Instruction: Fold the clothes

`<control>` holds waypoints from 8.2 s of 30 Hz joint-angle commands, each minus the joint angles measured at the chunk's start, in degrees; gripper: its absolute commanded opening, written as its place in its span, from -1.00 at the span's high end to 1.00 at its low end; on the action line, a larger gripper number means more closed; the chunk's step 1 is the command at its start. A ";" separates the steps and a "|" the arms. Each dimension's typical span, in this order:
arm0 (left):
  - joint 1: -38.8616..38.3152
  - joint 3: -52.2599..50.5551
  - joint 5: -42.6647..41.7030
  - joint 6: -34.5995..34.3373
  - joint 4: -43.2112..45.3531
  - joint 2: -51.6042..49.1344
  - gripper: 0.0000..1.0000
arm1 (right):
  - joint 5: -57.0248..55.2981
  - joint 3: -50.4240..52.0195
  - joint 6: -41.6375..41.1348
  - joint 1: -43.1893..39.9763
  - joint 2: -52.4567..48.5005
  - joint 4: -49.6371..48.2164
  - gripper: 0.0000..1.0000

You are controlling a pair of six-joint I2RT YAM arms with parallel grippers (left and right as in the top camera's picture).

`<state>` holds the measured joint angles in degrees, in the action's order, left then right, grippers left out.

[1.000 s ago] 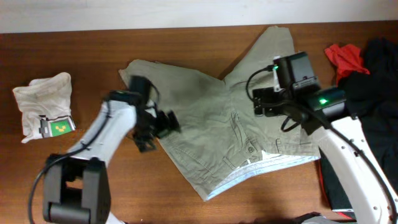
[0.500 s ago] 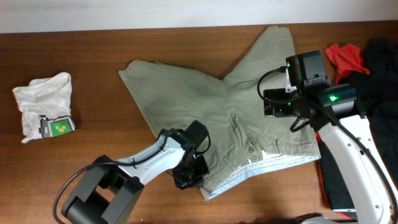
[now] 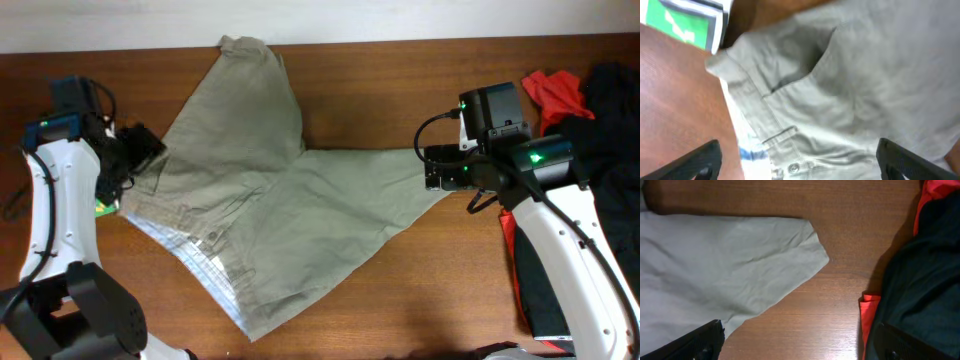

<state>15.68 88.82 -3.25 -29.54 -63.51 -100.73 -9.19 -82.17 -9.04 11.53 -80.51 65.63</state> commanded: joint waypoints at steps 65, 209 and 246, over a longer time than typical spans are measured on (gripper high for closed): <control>-15.02 -31.41 7.21 -4.94 7.98 -0.04 1.00 | 1.25 23.37 -12.48 -17.62 -13.07 -15.82 0.92; -13.44 -16.44 -13.53 11.26 37.13 -3.72 -0.98 | 14.56 1.01 1.31 -11.93 -12.13 -3.85 -0.94; -17.94 -16.46 -23.15 35.12 13.60 17.81 0.99 | 36.96 -11.74 1.11 -11.30 -38.27 -22.23 -0.97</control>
<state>-2.46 72.07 -23.92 6.28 -48.29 -83.07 18.90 -87.11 -7.75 -0.19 -112.84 44.75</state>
